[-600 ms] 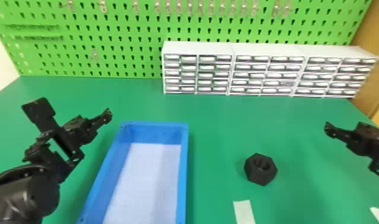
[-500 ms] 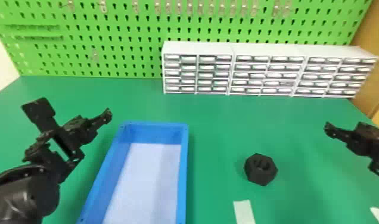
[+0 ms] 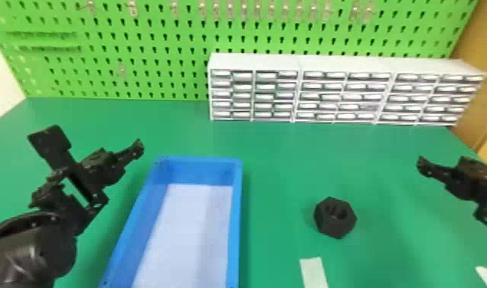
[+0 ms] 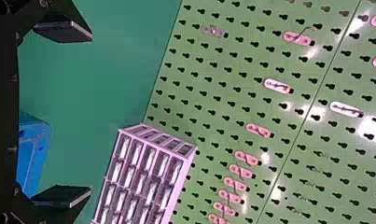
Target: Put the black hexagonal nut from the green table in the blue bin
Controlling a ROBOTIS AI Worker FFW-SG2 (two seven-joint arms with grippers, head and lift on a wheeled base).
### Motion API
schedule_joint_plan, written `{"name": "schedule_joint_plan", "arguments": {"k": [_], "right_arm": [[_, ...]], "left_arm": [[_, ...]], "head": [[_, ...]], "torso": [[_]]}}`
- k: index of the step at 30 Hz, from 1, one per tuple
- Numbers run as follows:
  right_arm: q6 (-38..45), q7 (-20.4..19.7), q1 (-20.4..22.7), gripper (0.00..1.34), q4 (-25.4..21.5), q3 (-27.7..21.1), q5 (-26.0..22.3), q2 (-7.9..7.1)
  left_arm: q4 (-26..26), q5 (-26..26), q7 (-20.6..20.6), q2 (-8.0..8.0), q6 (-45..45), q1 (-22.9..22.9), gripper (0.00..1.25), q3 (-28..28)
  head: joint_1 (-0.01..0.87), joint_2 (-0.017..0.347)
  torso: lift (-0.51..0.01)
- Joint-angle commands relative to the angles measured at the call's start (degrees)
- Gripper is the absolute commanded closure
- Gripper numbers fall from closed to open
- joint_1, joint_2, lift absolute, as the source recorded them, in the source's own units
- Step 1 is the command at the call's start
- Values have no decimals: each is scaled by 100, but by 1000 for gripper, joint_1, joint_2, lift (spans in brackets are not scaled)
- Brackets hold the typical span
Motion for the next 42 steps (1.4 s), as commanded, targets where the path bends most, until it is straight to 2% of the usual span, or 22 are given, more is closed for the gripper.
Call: {"name": "schedule_joint_plan", "arguments": {"k": [1,36,42], "right_arm": [[-4,0,0,162,-9,0,0,0],[145,-9,-9,160,-97,18,62,-17],[769,-167,-53,160,-246,71,114,-79]], "left_arm": [[0,0,0,0,0,0,125,0],[0,0,0,0,0,0,125,0],[0,0,0,9,0,0,125,9]], "head": [[666,32],[666,32],[666,32]], "torso": [[-100],[-100],[-100]]}}
